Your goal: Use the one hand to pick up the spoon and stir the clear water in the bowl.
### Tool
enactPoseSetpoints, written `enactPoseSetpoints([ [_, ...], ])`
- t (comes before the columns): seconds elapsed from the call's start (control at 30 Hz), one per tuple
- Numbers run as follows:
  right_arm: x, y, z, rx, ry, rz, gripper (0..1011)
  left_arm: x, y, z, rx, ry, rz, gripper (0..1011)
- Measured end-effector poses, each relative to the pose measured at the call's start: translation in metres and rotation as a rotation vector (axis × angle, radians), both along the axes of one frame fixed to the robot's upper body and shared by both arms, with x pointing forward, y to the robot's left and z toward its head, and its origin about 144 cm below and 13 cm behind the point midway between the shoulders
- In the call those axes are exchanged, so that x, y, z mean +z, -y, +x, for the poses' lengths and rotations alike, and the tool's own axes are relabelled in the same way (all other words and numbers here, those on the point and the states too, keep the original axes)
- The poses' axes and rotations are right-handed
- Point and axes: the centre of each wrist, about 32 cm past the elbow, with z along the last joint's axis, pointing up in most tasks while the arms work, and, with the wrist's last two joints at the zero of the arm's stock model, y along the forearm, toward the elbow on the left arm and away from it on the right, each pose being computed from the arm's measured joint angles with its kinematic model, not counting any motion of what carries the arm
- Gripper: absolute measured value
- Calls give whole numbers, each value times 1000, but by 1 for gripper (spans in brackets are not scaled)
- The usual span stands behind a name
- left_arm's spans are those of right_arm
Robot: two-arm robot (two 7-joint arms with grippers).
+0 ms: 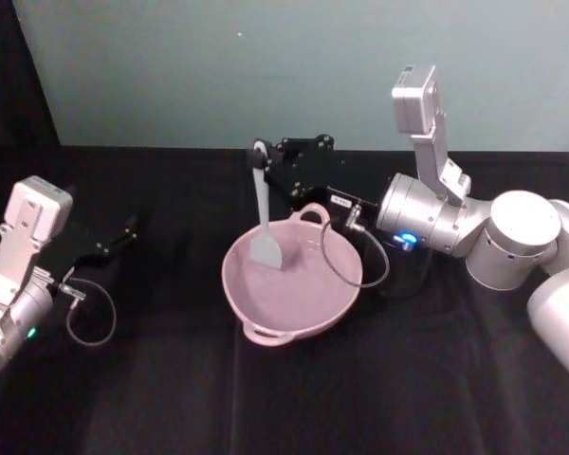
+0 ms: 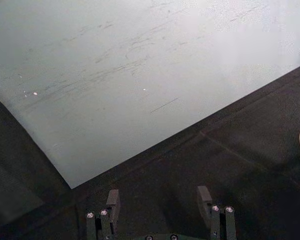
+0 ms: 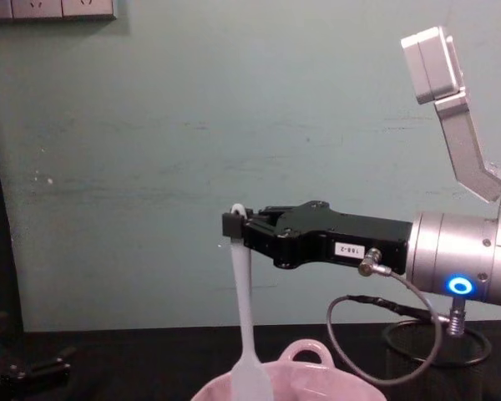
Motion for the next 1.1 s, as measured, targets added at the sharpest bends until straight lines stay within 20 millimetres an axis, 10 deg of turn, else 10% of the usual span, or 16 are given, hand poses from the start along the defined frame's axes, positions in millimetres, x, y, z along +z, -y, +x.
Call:
enactPoseSetpoints([
  [0.67,14,43,-25,-7,16,-68,108,0,0,0,0,0,0,1011],
  [1.1,11,33,-46,89,-32,-7,108,0,0,0,0,0,0,1011],
])
